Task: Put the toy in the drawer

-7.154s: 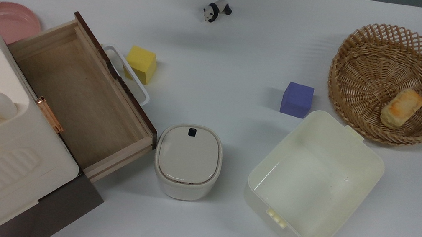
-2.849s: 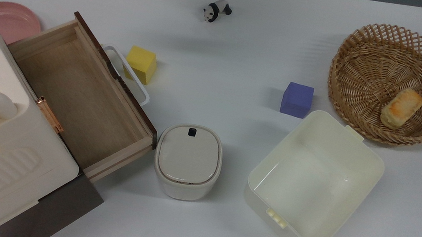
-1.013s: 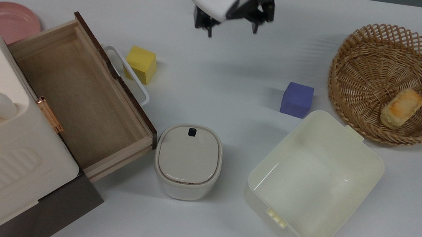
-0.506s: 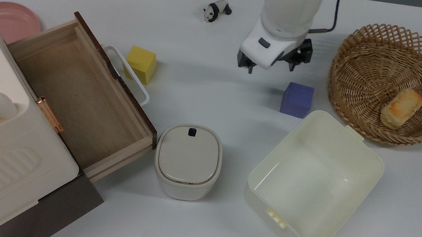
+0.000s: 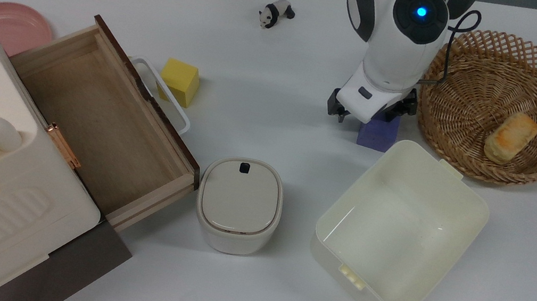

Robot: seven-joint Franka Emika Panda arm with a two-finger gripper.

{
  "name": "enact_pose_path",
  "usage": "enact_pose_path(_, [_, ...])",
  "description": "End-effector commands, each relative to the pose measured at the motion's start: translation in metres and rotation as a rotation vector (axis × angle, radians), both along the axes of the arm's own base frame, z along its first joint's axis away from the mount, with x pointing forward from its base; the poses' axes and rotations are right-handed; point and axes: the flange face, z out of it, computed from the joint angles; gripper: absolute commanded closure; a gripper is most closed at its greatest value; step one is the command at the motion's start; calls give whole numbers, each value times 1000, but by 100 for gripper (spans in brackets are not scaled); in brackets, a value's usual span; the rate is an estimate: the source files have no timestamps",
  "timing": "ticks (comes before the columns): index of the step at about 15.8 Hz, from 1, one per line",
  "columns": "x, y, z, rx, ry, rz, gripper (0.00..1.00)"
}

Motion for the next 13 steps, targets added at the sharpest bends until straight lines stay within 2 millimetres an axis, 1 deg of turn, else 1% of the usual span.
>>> enact_pose_path(1, [5, 10, 4, 9, -43, -58, 0])
enact_pose_path(5, [8, 10, 7, 16, -68, -69, 0])
enact_pose_path(9, [13, -5, 14, 12, -68, -87, 0])
enact_pose_path(13, [12, -2, 16, 19, -68, -86, 0])
